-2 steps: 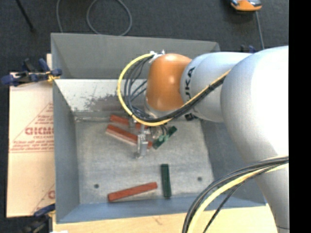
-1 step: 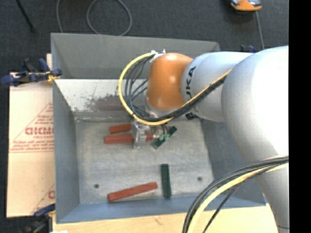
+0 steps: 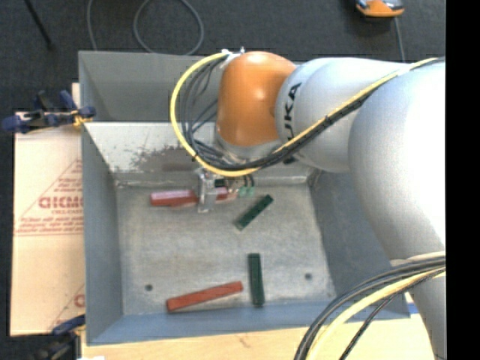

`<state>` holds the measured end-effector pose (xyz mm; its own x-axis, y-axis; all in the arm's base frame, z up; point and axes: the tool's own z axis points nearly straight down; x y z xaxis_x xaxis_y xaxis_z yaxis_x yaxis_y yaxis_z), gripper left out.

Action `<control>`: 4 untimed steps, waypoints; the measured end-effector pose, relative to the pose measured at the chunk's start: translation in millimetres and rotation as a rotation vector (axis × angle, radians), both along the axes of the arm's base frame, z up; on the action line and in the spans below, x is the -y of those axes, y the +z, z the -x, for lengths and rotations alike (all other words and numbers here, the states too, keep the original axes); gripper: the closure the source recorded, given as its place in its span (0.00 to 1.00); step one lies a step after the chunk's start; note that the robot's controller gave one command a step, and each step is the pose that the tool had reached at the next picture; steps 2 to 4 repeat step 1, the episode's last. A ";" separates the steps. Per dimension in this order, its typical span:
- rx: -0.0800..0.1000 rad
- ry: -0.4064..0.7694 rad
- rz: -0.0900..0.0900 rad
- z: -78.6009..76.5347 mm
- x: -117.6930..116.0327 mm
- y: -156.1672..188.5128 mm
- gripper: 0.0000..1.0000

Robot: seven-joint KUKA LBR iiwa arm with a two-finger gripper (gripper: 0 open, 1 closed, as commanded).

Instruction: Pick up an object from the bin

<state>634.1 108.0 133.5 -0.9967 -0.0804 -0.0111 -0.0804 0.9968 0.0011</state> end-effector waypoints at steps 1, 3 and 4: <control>0.003 -0.007 0.000 -0.1 3.9 119.5 1.00; 0.003 -0.007 0.000 -0.1 3.9 119.5 1.00; 0.003 -0.007 0.000 -0.1 3.9 119.5 1.00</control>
Offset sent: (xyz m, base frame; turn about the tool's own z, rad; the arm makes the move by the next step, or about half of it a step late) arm -0.0027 -0.0036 0.1126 0.0149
